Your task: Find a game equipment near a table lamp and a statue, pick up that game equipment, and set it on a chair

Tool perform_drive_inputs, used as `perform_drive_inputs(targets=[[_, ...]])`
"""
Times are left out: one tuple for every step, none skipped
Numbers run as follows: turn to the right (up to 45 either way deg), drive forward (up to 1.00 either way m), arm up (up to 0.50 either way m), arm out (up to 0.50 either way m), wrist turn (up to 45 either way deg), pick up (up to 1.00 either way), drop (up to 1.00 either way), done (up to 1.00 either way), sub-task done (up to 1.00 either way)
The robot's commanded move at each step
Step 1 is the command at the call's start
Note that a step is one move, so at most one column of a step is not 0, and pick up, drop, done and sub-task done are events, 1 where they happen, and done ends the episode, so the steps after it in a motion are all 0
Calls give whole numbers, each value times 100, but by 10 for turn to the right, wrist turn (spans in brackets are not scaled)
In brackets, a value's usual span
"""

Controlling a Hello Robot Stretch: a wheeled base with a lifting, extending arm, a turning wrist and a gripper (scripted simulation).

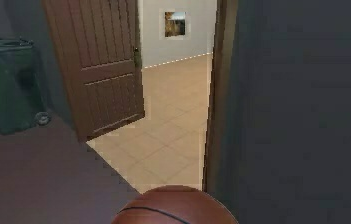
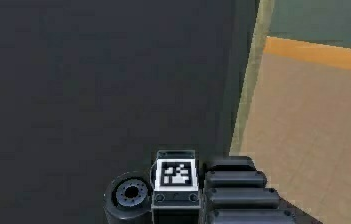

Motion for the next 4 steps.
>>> perform_drive_inputs(targets=[[450,0,0,0,0,0,0,0,0],[450,0,0,0,0,0,0,0,0],[390,0,0,0,0,0,0,0,0],[0,75,0,0,0,0,0,0,0]])
